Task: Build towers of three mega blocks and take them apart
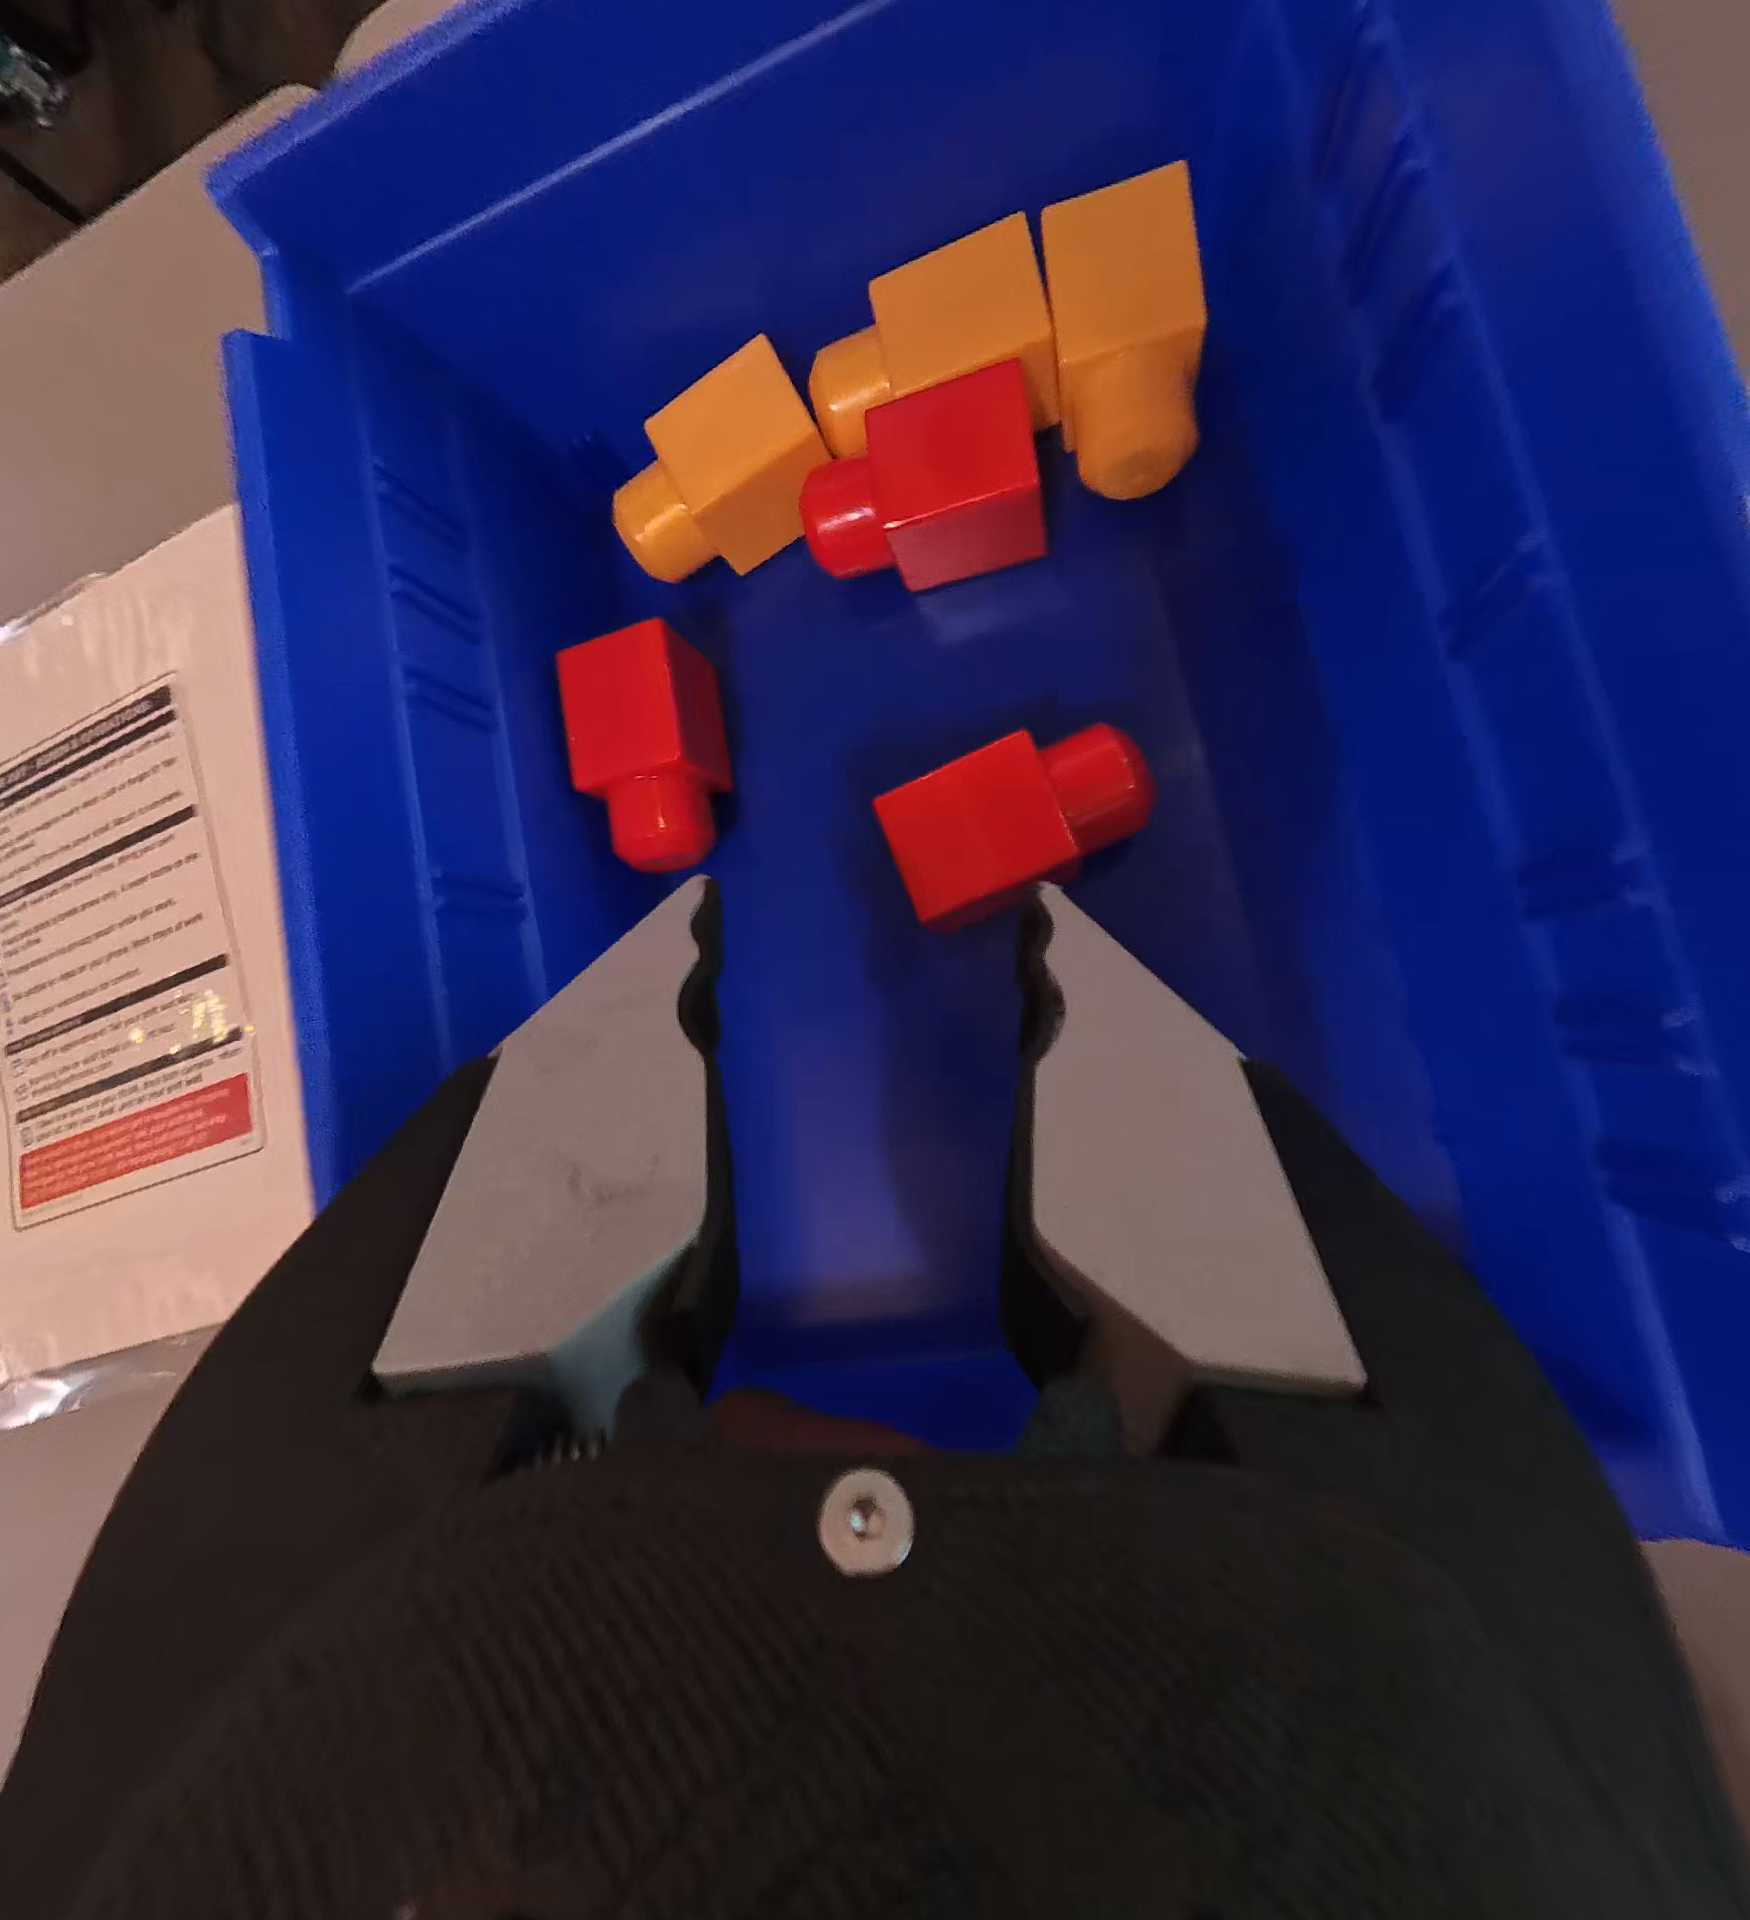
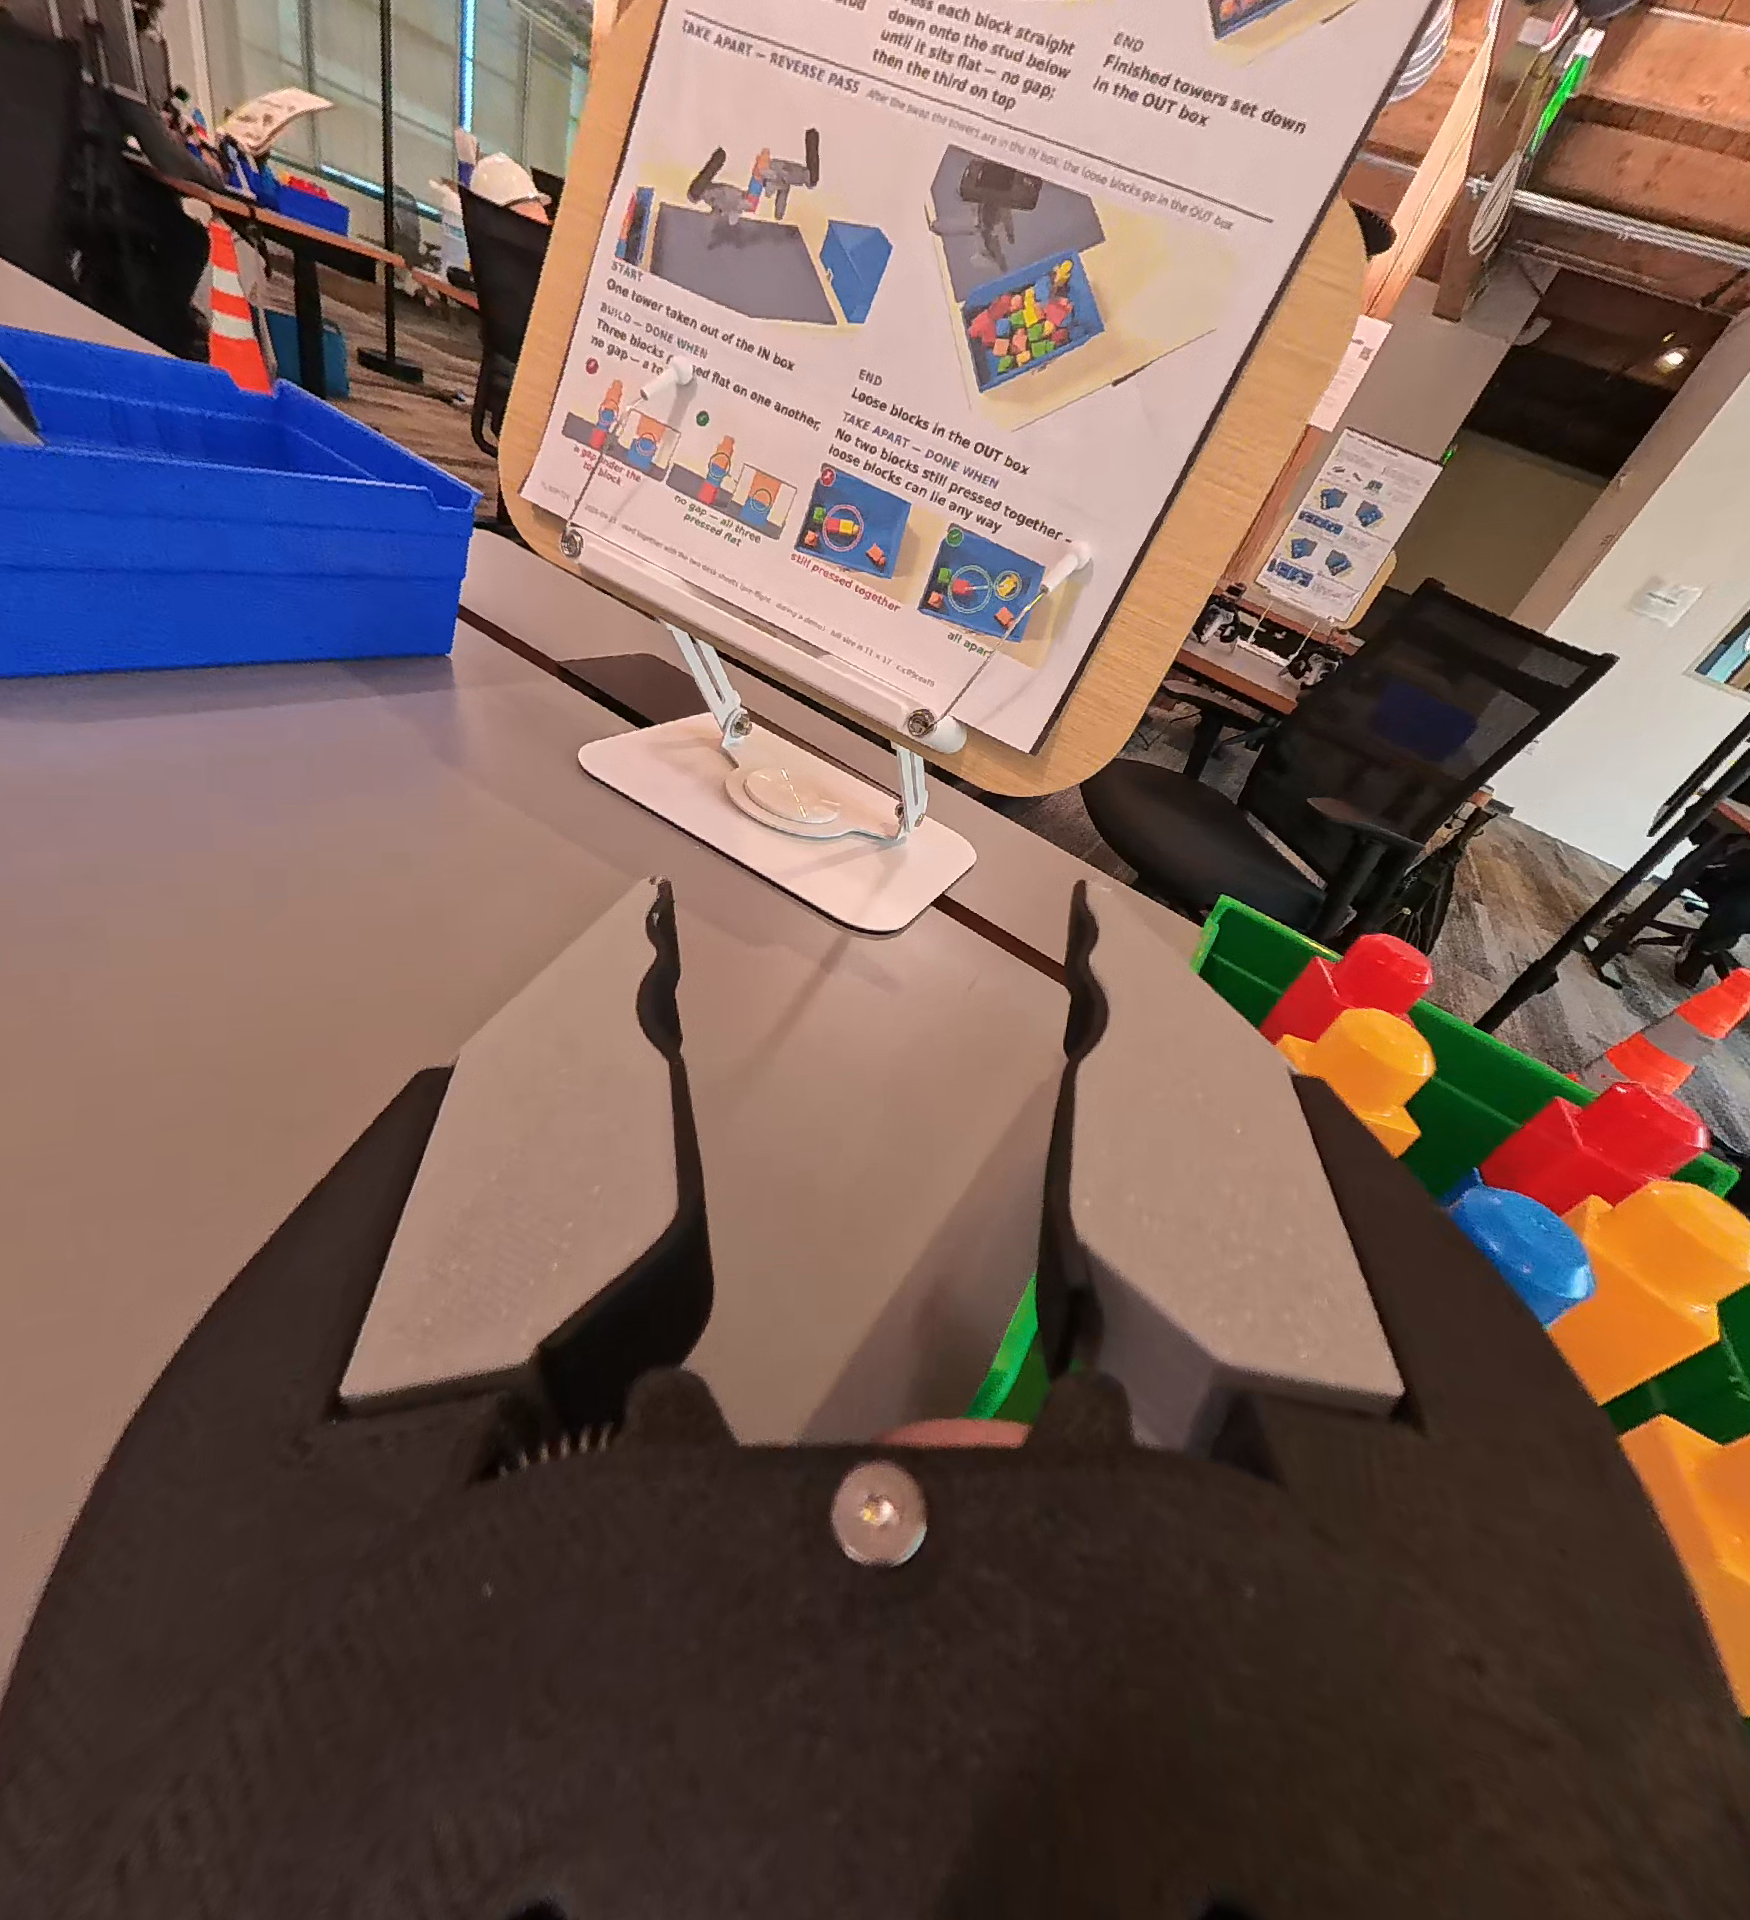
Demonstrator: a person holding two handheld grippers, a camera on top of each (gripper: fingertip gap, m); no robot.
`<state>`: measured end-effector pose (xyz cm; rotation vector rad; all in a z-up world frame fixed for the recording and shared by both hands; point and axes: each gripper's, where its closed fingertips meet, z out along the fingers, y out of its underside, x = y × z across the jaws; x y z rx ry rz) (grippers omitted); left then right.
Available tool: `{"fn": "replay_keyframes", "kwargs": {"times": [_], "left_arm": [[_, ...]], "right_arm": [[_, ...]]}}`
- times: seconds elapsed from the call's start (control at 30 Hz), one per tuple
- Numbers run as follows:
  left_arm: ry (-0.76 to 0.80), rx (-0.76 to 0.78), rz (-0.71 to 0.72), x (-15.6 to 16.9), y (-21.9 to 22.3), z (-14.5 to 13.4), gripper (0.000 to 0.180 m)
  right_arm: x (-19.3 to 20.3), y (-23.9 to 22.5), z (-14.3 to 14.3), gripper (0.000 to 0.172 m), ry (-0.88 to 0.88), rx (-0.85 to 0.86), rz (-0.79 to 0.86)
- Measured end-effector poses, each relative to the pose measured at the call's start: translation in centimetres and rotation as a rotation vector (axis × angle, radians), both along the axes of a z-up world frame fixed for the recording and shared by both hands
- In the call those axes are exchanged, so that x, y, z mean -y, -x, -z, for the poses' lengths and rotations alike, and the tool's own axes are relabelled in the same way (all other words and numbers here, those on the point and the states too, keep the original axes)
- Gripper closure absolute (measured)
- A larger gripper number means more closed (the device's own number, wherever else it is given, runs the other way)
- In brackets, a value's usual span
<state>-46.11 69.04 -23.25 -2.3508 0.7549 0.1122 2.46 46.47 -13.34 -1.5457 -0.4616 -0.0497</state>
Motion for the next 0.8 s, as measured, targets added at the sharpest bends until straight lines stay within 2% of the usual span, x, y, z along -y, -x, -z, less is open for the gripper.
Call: {"fn": "replay_keyframes", "kwargs": {"times": [0.37,0.57,0.8], "left_arm": [[0.080,-0.059,0.150,-0.6,-2.7,4.8,0.106],[0.053,-0.079,0.207,-0.7,-3.4,4.7,0.125],[0.015,-0.060,0.192,-1.1,-3.5,3.4,0.126]], "right_arm": [[0.2,0.6,0.0,0.101,-0.004,0.026,-0.013],[0.2,0.8,0.1,0.102,-0.001,0.032,-0.017],[0.2,0.8,0.2,0.104,0.003,0.041,-0.019]]}}
